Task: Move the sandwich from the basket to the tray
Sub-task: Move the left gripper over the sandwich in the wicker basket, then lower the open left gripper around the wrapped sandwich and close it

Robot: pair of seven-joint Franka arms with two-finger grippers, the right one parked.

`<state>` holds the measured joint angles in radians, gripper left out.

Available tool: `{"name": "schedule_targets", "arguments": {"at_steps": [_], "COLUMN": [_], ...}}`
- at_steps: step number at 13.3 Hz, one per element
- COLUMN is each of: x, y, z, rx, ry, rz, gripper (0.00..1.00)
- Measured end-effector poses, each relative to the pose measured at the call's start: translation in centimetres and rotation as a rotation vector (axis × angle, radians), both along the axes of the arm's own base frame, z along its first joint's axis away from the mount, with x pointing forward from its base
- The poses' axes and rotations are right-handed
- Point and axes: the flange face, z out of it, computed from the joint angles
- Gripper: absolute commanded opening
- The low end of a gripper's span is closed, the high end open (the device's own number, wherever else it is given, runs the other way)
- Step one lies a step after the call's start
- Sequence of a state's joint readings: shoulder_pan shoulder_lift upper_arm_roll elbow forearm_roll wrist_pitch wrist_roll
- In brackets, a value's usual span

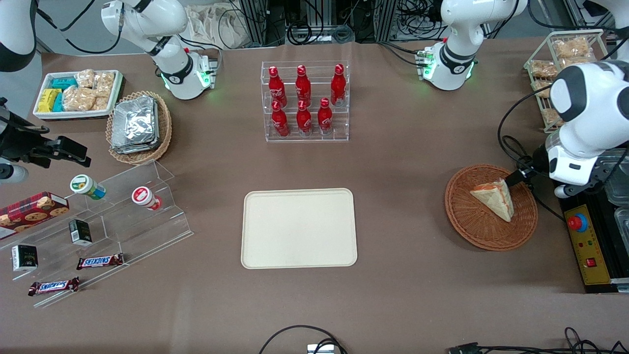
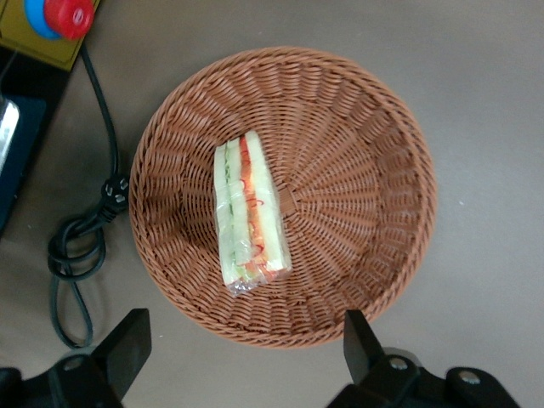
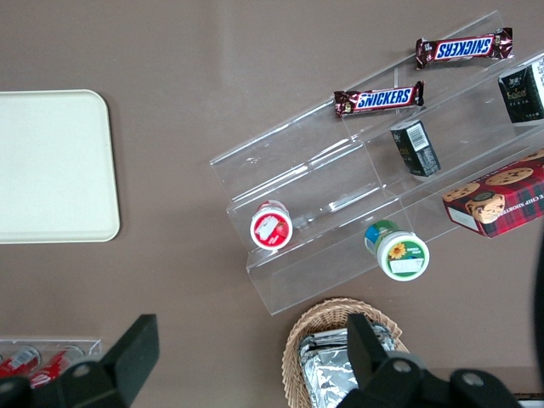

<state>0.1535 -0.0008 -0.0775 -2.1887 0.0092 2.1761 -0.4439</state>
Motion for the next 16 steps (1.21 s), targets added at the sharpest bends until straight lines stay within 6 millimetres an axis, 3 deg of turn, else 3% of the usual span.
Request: {"name": "schedule_targets", "arguments": {"at_steps": [3,7,12,16], "x": [-0.7,-2.2,-2.3,-2.2], "y": [0.0,0.4,1.8,2.3], "z": [-2.0,-6.8,-11.1,-13.3], "rx": [0.002,0.000,-0.006,-0.011], "ry": [-0.035,-0.084,-0.113,-0.127], "rz": [0.065,0.108,0.143,0.174], "gripper": [1.00,1.00,1.00,1.00]}}
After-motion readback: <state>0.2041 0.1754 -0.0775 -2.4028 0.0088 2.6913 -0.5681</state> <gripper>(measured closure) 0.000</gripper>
